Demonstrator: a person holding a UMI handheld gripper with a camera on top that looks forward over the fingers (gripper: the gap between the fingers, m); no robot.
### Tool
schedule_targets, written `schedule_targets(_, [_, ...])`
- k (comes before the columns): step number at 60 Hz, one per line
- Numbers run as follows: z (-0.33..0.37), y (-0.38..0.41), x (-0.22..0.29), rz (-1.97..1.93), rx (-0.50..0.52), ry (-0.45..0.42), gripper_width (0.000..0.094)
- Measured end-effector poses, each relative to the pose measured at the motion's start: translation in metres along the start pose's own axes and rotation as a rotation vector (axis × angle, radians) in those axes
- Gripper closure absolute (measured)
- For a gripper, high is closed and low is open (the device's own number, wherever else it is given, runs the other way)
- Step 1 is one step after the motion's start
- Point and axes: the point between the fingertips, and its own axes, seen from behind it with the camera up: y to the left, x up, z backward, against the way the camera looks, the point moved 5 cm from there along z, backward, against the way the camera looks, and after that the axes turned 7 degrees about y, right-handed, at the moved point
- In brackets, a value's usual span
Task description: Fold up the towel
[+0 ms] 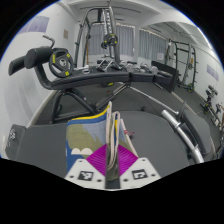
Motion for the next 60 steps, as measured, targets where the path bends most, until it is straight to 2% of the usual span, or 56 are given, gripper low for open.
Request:
schedule_targets(4, [0.007, -0.011, 0.006, 0.025, -0.059, -0.037, 0.0044])
schedule_targets(6, [0.016, -0.015, 0.012, 0.043, -0.078, -0.060, 0.0154])
schedule_targets(7, [0.021, -0.017, 0.014, 0.048, -0.084, -0.072, 0.0180])
schedule_targets(9, [0.032, -0.017, 0.016, 0.050, -0.082, -0.088, 0.0144])
schedule_targets(11, [0.045, -0.015, 0.018, 0.048, -0.070, -0.100, 0.0069])
schedule_targets(12, [0.052, -0.015, 0.019, 0.046, -0.063, -0.104, 0.0066])
schedule_targets(25, [0.179, -0.011, 0.011, 0.015, -0.063, -0.137, 0.0080])
schedule_targets(41, [0.347, 0.007, -0.046, -0.027, -0.047, -0.163, 0.0082])
schedule_targets(60, [0.437, 0.015, -0.117, -0.014, -0.039, -0.171, 0.0083])
